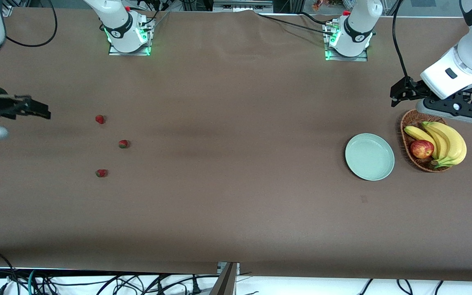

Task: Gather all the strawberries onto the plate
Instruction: 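Reach the right gripper down to a red strawberry, then grasp the strawberry with the right gripper, then carry the strawberry toward the plate and set it on the table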

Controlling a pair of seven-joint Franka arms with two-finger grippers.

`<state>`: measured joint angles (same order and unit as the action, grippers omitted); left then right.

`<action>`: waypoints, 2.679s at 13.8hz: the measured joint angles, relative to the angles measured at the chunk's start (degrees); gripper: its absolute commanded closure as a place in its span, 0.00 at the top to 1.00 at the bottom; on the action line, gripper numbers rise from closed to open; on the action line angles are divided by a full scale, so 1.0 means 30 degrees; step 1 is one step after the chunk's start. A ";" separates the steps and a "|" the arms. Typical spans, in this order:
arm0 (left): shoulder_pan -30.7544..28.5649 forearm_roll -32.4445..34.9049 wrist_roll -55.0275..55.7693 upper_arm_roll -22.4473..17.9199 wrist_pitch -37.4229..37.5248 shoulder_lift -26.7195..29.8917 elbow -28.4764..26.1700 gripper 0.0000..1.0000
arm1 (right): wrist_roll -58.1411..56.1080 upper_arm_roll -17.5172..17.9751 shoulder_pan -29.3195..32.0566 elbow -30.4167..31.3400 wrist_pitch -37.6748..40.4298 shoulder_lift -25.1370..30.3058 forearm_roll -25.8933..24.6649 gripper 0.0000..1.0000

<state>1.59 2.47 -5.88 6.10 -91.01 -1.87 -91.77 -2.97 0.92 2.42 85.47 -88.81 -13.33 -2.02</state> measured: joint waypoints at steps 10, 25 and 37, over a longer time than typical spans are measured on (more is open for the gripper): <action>-0.0019 0.0000 0.0008 -0.0018 0.0000 -0.0028 0.0011 1.00 | 0.0064 -0.0109 0.0268 0.1610 -0.8256 -0.7176 0.0000 1.00; 0.0004 -0.0001 0.0008 0.0007 0.0000 -0.0027 0.0014 1.00 | 0.0126 -0.0060 0.0188 0.4499 -1.4902 -0.8696 0.0000 0.30; 0.0001 -0.0002 0.0008 0.0007 0.0000 -0.0028 0.0014 1.00 | 0.3753 0.2325 -0.2481 0.1997 -1.2517 -0.7763 0.0005 0.09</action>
<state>1.59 2.46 -5.86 6.12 -91.01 -1.96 -91.73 8.29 7.89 -5.02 91.46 -126.36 -36.62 -2.01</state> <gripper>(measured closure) 0.000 0.683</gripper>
